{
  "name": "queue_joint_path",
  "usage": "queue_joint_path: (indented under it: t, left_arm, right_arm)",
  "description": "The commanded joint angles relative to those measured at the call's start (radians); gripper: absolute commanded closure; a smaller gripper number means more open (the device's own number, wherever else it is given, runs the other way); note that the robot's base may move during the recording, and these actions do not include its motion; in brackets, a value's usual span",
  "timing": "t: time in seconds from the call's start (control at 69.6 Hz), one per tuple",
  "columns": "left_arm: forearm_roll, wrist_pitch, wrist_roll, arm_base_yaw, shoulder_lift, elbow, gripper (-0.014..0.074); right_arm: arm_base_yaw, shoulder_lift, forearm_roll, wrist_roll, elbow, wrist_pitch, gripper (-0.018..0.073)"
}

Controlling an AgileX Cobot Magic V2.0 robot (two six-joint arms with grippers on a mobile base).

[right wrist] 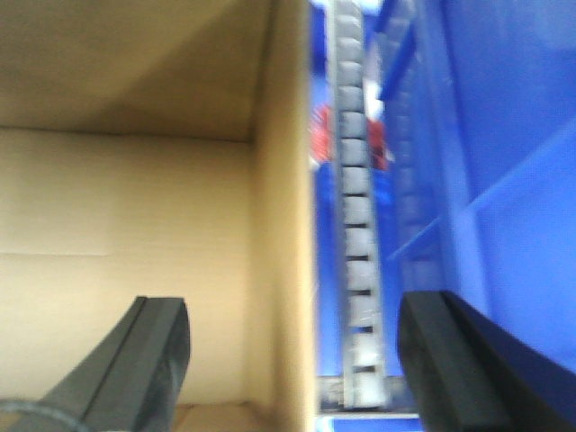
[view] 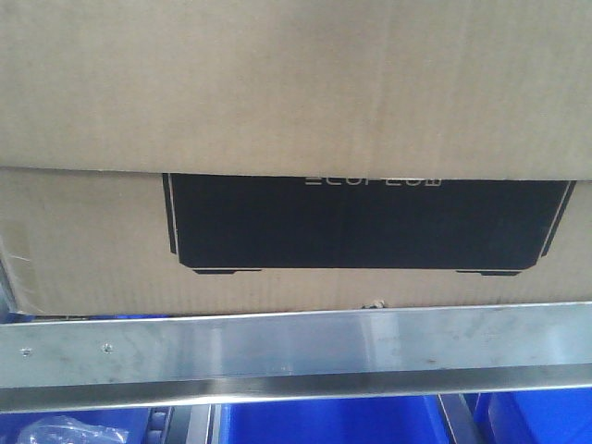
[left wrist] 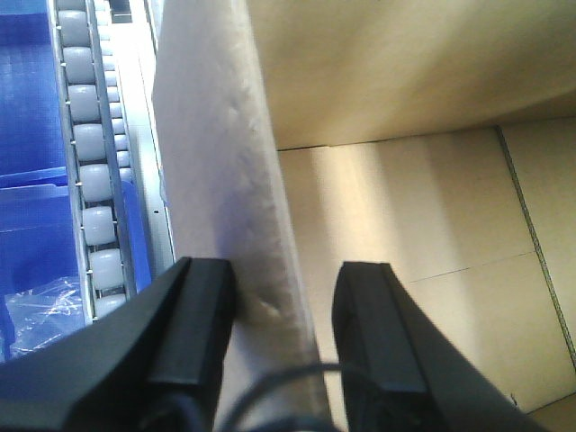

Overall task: Grab box from left shelf to table start
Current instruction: 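Lift the gripped box with both grippers off the roller shelf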

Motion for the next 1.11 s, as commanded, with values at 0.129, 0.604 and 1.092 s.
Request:
queue_joint_path:
  t: [0.129,0.604,1.092]
  left_arm:
    - [-0.040,-0.052,-0.002,-0.007,-0.024,-0.037,0.0407]
    - [-0.040,-0.052,-0.002,-0.007,0.000,-0.037,0.0407]
    - [-0.040,-0.050,-0.002,-0.007,0.035,-0.037,0.0630]
  right_arm:
    - [-0.055,0.114,-0.024,-0.004,-0.107,-0.033,-0.0009]
    - [-0.080,0.313,-0.022,-0.061,-0.131,-0.154,-0.0009]
    - [-0.080,0.461,-0.022,-0.061,-0.160,-0.184,0.0509]
